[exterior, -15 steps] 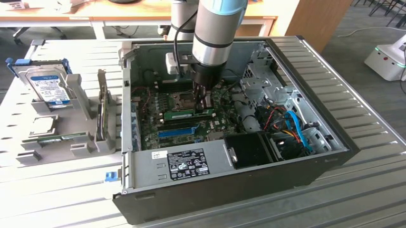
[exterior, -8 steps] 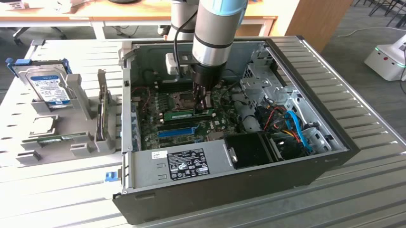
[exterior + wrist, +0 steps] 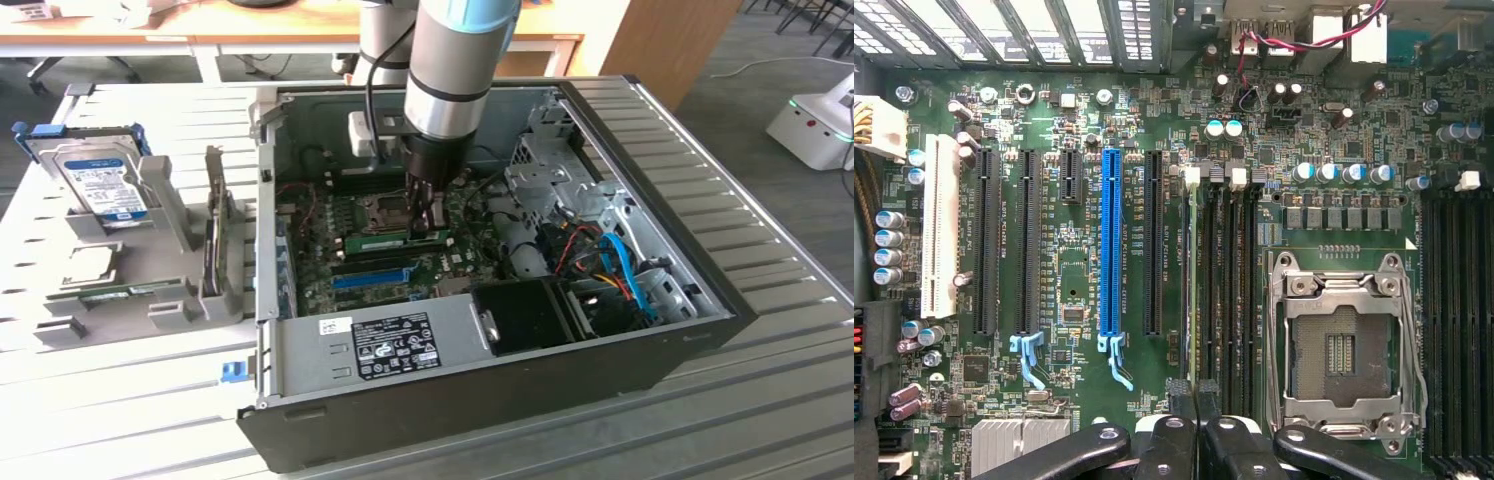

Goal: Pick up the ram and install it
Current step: 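Insert the ram into the slot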

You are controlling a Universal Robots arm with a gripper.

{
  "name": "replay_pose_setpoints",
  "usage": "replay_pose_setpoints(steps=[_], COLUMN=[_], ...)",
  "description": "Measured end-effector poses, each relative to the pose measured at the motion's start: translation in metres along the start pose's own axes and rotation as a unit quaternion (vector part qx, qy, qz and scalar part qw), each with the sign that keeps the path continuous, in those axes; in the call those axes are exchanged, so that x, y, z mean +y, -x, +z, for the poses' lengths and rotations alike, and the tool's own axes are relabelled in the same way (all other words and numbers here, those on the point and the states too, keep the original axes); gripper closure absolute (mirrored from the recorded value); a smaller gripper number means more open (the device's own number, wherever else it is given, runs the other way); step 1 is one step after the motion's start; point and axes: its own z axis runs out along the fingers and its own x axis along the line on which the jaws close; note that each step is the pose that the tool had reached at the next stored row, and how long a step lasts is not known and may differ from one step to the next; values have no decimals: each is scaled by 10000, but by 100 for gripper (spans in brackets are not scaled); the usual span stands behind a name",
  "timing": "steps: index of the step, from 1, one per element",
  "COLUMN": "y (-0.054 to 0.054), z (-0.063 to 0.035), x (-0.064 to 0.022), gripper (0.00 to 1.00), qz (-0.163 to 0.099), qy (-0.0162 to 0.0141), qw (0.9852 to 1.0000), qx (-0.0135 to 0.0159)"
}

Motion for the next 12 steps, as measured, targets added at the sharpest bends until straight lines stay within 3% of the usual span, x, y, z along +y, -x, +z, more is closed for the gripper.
replay_pose_setpoints(steps=[12], y=[2], z=[-29], x=[1], gripper=[88], qz=[0], qy=[4], qw=[10000], qx=[0])
